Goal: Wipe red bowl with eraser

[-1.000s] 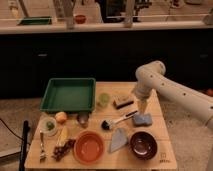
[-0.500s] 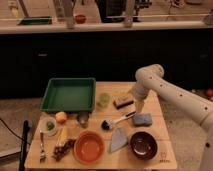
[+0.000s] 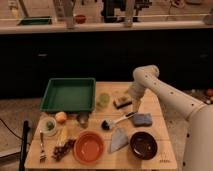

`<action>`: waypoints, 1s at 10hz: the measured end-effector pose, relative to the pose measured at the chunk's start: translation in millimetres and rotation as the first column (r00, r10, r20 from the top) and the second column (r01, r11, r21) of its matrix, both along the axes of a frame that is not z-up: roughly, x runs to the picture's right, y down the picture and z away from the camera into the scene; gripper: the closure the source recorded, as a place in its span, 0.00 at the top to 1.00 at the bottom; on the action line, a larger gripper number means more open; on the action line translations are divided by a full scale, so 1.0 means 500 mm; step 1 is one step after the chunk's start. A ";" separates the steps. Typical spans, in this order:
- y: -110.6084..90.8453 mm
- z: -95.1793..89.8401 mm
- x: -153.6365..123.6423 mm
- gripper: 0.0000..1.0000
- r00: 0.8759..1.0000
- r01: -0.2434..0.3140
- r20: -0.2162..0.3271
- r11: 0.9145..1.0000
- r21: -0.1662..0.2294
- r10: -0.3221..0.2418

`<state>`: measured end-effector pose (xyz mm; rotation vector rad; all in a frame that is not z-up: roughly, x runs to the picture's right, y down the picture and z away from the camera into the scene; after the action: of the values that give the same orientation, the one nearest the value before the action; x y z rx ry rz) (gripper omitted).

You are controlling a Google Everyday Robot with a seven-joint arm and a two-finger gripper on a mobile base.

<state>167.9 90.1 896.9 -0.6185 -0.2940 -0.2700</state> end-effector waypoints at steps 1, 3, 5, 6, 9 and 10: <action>-0.002 0.010 -0.002 0.80 1.000 0.004 0.010 1.000 -0.009 -0.004; -0.004 0.029 -0.002 0.80 1.000 0.002 0.022 1.000 -0.023 -0.002; -0.010 0.049 -0.015 0.80 0.999 -0.003 0.037 1.000 -0.030 0.004; -0.012 0.056 -0.019 0.80 0.999 -0.008 0.041 0.999 -0.033 0.010; -0.013 0.078 -0.035 0.80 0.999 -0.037 0.021 0.998 -0.046 0.038; -0.014 0.086 -0.042 0.80 0.999 -0.048 0.008 0.998 -0.050 0.048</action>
<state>146.9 83.1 940.0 -0.6589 -0.3250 -0.2199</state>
